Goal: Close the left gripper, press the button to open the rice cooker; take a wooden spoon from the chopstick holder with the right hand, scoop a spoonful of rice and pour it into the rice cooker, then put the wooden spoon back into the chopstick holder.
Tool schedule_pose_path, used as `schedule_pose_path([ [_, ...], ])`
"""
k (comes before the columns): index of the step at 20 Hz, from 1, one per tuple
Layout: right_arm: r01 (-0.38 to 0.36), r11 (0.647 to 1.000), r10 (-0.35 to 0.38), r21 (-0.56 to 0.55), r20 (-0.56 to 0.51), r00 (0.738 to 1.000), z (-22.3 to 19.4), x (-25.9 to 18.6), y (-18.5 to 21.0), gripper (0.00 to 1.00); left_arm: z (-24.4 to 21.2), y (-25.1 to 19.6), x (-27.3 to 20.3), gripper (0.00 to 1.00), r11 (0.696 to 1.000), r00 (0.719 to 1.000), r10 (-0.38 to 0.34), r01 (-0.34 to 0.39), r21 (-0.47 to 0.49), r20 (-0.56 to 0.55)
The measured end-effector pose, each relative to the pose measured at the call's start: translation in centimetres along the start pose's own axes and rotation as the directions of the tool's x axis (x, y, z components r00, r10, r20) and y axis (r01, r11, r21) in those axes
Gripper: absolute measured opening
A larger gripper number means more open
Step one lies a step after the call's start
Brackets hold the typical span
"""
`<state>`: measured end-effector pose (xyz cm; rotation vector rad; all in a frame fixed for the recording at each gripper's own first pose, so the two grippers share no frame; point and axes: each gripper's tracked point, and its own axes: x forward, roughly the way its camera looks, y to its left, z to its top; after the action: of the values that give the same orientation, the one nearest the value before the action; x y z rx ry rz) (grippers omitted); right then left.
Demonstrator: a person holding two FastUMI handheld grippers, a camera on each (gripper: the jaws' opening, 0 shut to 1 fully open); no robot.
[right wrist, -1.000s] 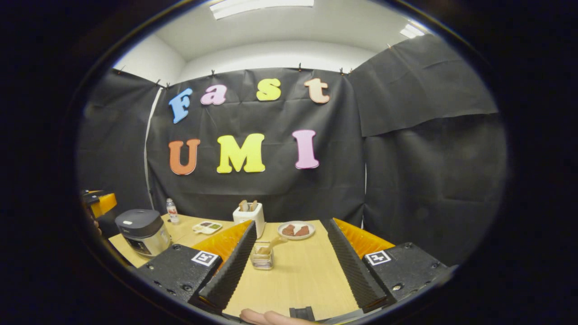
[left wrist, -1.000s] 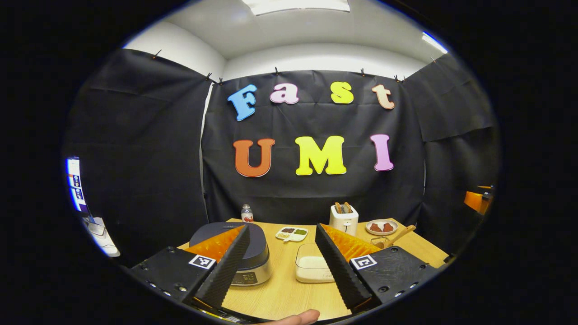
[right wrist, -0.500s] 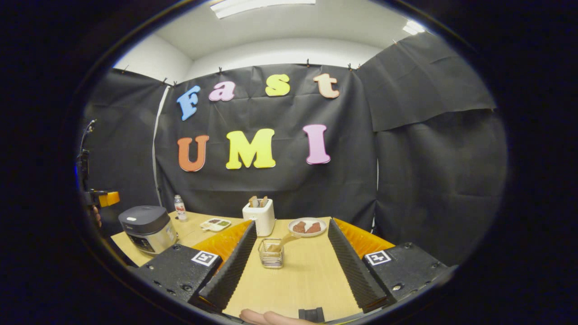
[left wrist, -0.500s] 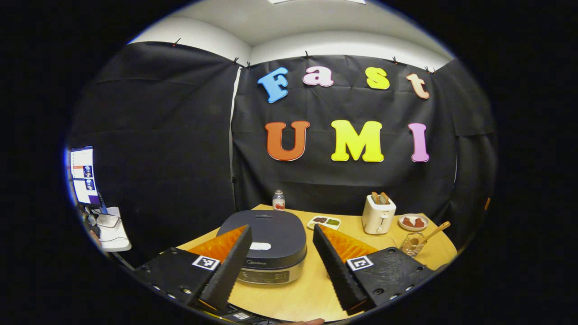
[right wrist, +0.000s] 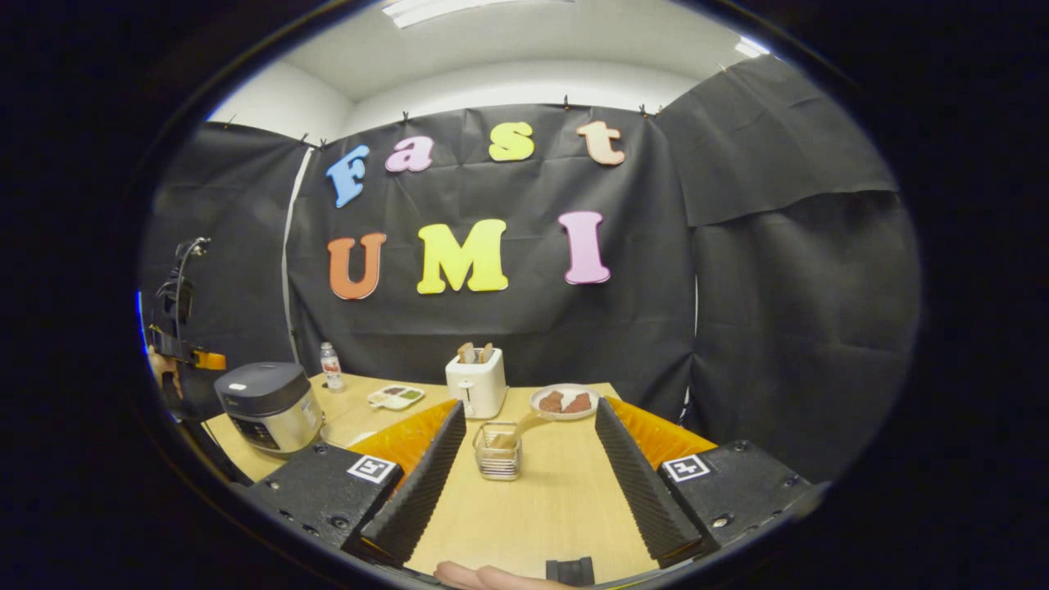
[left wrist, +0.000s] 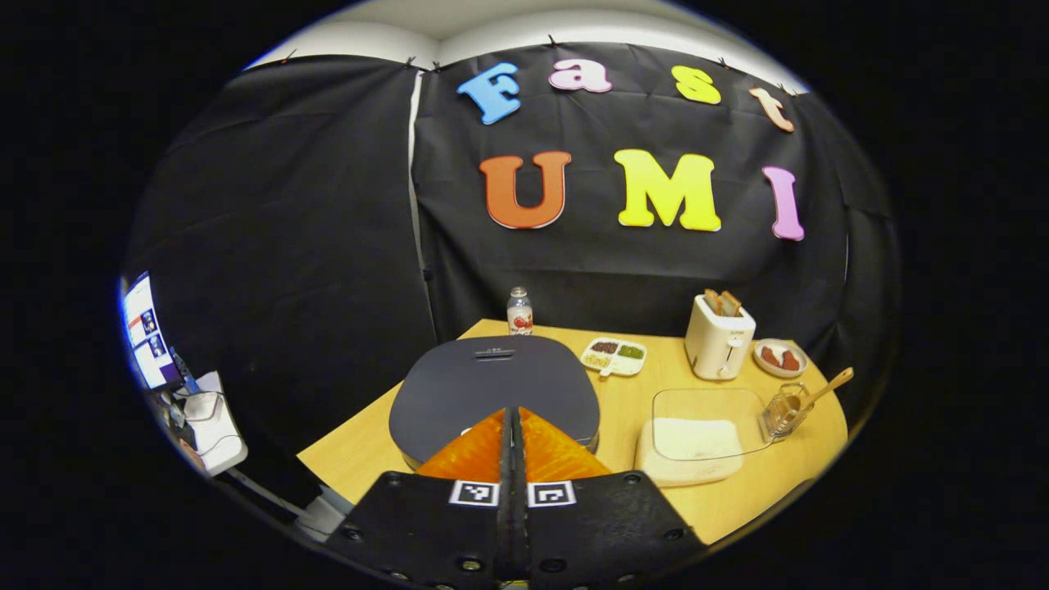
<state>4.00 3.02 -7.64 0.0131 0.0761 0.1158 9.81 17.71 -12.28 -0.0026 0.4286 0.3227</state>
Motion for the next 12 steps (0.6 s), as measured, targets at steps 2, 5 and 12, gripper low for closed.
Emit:
schedule_pose_path([
  [2, 0.003, 1.000, -0.003, 0.008, -0.016, 1.000, -0.8, 0.4, -0.4, 1.00, -0.4, 1.7, 1.8, 0.00, 0.999, 0.999, 0.039, -0.039, 0.005, -0.035],
  [5, 0.005, 1.000, -0.004, 0.013, -0.045, 0.999, -2.1, 1.2, -0.8, 0.99, -1.6, 1.9, 3.0, 0.00, 0.999, 0.995, 0.039, -0.041, -0.019, -0.088],
  [12, -0.049, 0.998, 0.052, 0.041, -0.061, 0.997, -3.5, 2.8, -0.1, 1.00, -2.8, 1.7, 4.0, 0.00, 0.998, 0.992, 0.017, -0.024, -0.050, -0.128],
])
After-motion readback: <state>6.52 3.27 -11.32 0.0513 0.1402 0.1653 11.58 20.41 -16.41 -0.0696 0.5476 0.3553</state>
